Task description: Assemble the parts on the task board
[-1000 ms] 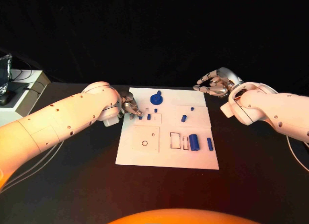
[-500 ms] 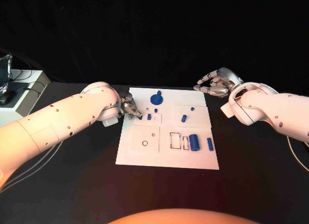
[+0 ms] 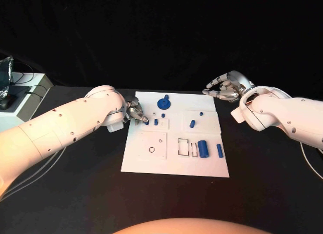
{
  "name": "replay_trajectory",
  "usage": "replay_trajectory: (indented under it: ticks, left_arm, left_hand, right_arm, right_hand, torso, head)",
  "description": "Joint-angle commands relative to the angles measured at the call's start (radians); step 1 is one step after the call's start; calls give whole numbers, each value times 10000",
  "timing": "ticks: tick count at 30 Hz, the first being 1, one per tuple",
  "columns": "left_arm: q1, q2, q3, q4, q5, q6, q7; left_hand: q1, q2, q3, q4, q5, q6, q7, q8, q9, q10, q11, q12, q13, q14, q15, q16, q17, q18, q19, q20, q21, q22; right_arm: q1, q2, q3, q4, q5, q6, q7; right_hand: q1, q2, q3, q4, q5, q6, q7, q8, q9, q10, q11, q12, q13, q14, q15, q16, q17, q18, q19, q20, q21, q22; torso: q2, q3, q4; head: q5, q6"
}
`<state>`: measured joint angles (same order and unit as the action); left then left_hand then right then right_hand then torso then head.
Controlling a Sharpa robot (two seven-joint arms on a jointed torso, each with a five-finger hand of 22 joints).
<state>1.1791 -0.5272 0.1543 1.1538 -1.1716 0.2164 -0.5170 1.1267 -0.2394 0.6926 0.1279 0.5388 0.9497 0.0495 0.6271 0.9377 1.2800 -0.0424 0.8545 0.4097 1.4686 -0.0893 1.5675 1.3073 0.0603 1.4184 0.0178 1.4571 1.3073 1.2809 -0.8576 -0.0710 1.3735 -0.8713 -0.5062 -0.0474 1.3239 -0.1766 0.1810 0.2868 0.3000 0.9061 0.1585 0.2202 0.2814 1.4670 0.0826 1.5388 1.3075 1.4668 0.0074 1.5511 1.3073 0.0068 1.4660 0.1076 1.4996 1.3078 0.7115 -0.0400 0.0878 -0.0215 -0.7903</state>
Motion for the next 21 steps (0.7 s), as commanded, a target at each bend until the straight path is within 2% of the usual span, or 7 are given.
replay_trajectory:
  ticks: [1, 7, 13, 21]
  left_arm:
    - [-40, 21, -28, -31, -81, 130, -53]
    - [-39, 44, -28, -54, 70, 185, -35]
    - [-39, 85, -29, -100, 220, 198, -14]
    - [-42, 176, -33, -169, 328, 59, 16]
  left_hand:
    - [142, 84, 1351, -1282, 58, 321, -221, 62, 0, 58, -31, -13, -9, 1006, -73, 10, 2579, -70, 57, -3, 28, 503]
    - [32, 43, 1318, -1223, 21, 344, -216, 30, -6, 90, -24, -19, -12, 1010, -68, 17, 2595, -54, 7, -3, -10, 435]
    - [-433, -10, 573, -780, -196, 437, -338, -84, 11, 197, -92, -31, -5, 1006, -99, 11, 2581, -49, -18, -26, -47, 414]
    - [-693, 33, -286, -223, -235, 564, -383, -226, 0, 156, -115, -37, 32, 994, -138, -8, 2540, -41, -36, -65, -93, 375]
  right_arm:
    - [-7, 4, 1, 12, -37, 98, 114]
    - [-7, 1, 1, 16, -37, 97, 114]
    - [-7, -1, 1, 16, -37, 96, 115]
    - [-8, 7, 1, 18, -33, 96, 121]
  right_hand:
    - [-98, 17, 43, 9, 46, -84, 19, 36, 9, 703, -53, -26, 2326, 863, -51, -36, 1888, 127, 721, -49, -62, 2087]
    - [-98, 17, 43, 9, 46, -84, 19, 36, 9, 703, -53, -26, 2326, 863, -51, -36, 1888, 127, 721, -49, -62, 2087]
    - [-98, 17, 43, 9, 46, -84, 19, 36, 9, 703, -53, -26, 2326, 863, -51, -36, 1888, 127, 721, -49, -62, 2087]
    - [-98, 17, 43, 9, 46, -84, 19, 36, 9, 703, -53, -26, 2326, 863, -51, -36, 1888, 127, 721, -49, -62, 2087]
  torso:
    - [8, 3, -7]
    - [12, 8, -7]
    - [9, 8, -6]
    - [11, 7, -11]
  head:
    - [-1, 6]
    - [1, -7]
    - [1, -17]
    - [-12, -23]
